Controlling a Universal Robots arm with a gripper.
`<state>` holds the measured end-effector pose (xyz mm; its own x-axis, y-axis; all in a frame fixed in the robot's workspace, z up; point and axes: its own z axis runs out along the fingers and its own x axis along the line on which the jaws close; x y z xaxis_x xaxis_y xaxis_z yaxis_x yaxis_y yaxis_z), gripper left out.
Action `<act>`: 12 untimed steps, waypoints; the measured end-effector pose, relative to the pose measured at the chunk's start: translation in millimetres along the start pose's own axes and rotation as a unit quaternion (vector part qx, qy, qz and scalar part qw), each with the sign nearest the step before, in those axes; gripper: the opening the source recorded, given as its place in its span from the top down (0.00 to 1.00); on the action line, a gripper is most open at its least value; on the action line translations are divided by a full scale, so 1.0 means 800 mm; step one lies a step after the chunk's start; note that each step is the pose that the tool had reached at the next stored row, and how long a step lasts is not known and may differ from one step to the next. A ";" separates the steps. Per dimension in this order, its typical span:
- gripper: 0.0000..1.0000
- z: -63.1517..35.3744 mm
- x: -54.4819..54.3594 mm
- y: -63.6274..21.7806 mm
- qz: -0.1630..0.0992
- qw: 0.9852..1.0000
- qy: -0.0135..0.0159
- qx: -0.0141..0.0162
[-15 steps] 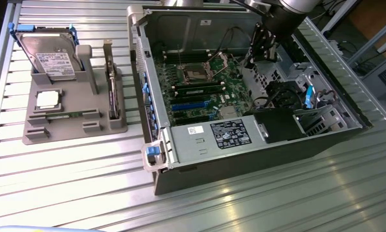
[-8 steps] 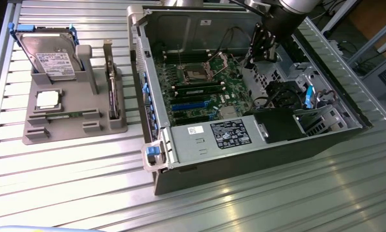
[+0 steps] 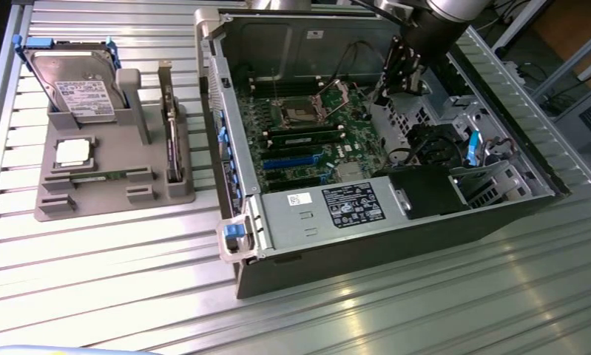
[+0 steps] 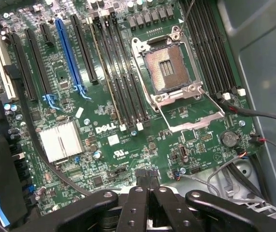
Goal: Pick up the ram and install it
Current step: 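Press down the ram until it locks into place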
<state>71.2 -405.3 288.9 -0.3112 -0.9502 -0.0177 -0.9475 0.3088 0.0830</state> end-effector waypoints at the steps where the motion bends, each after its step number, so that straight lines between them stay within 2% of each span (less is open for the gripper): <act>1: 0.90 0.000 0.000 0.000 0.005 1.000 0.000 0.000; 7: 0.90 0.000 0.000 0.000 0.031 1.000 -0.002 0.001; 10: 0.90 0.001 0.000 0.000 0.060 0.998 -0.005 0.001; 12: 0.90 0.001 0.000 0.000 0.071 0.997 -0.006 0.001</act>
<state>71.2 -405.3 288.5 -0.4426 -0.8965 -0.0176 -0.8942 0.4399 0.0830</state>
